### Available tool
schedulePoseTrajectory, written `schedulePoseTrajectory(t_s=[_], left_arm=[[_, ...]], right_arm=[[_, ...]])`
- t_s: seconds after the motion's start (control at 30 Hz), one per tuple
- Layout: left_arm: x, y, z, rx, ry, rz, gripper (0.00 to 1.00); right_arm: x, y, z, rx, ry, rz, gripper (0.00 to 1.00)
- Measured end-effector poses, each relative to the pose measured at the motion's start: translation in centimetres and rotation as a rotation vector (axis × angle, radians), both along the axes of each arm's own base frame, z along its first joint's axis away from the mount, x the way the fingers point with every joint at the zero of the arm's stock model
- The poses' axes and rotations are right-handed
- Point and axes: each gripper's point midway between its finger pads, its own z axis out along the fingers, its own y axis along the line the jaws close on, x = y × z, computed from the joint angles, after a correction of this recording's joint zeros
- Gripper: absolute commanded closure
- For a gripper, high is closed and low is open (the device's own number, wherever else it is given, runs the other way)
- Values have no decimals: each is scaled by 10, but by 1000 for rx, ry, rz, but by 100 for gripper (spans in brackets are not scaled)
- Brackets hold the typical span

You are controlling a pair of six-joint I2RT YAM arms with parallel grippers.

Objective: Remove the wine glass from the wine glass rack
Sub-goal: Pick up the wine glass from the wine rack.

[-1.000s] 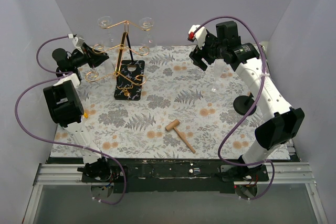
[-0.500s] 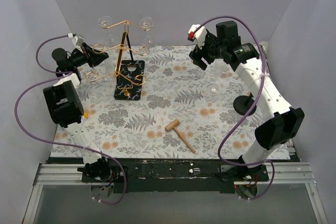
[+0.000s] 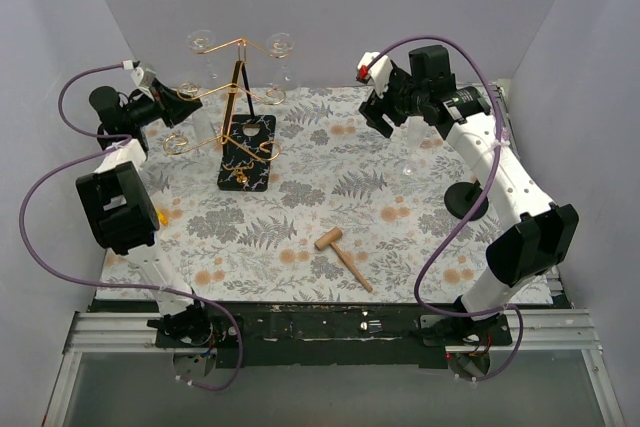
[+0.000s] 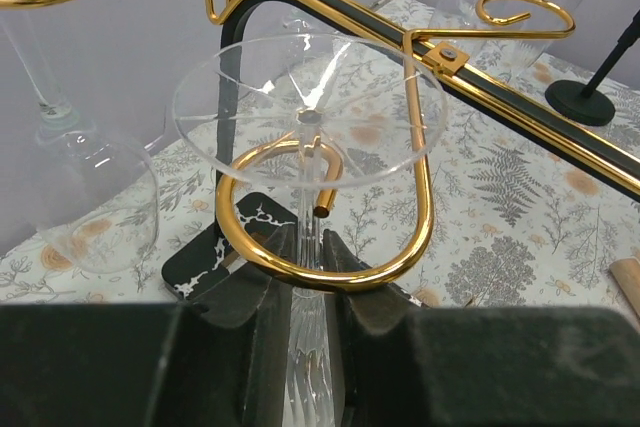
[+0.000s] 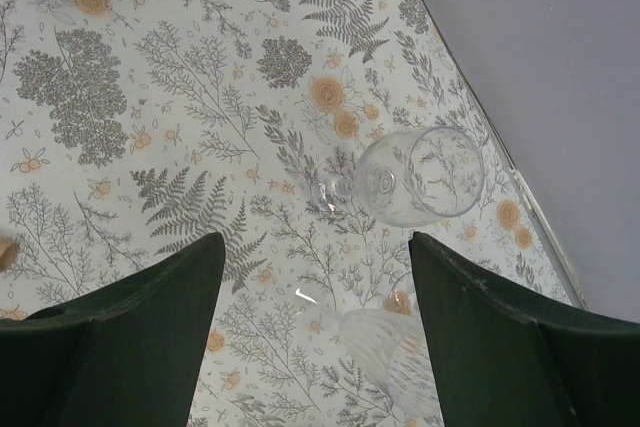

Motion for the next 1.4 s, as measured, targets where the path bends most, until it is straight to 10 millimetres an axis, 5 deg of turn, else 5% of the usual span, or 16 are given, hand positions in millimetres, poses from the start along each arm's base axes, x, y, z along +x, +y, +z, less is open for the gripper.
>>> schedulePoseTrajectory(t_s=[0.63,1.0,1.4], left_arm=[[-12,2,-17,0,-15,117,100],[-9,11,9,-47,-128,193,100],[-20,23,7,-103,-124,236,100]], right_arm=[[-13,6,-3,-17,-16,12,17],[-20,12,-8,-78,-32,45,17],[-22,16,-9,-108,-45,62,17]])
